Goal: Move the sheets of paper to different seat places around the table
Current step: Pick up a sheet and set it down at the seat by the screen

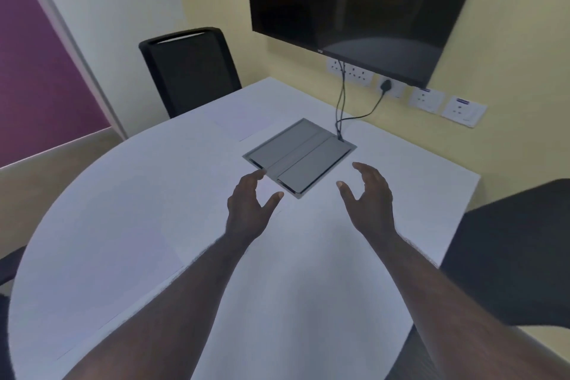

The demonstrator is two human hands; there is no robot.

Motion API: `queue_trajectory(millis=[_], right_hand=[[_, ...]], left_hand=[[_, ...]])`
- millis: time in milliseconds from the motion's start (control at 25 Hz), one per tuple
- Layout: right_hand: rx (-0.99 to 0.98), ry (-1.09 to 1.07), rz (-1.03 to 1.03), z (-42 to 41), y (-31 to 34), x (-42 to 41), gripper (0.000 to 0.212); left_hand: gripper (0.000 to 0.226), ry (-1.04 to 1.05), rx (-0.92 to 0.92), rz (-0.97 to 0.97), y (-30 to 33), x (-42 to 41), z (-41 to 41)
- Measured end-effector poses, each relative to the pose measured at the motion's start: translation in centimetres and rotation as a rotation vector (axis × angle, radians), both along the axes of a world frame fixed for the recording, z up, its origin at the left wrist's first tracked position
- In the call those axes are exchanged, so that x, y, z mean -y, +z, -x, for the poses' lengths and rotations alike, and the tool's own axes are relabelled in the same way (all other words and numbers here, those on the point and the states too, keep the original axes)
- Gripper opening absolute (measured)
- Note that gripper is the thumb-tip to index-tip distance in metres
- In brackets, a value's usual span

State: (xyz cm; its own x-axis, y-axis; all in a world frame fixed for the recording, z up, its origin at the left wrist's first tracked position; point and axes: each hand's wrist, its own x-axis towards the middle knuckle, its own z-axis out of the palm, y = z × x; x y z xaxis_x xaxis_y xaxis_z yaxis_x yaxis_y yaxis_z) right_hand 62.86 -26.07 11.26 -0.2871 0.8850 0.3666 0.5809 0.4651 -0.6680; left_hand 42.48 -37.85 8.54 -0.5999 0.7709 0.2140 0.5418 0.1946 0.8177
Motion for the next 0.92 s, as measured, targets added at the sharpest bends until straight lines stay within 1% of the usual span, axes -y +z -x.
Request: queue_trajectory(millis=[560,720,920], right_hand=[[0.041,0.233,0.090,11.7,-3.9,-4.1,0.049],[0.043,0.265,0.144,14.7,-6.1,-6.7,0.049],[0.110,0.317,0.206,17.7,-9.8,-9.9,0.052]], left_hand=[[0.055,0.309,0.075,0.058,-2.8,1.6,6.8],[0.055,0.429,0.137,0.097,-5.4,0.4,7.6],[0.055,0.566,0.209,0.160,-8.7,-3.1,7.8]])
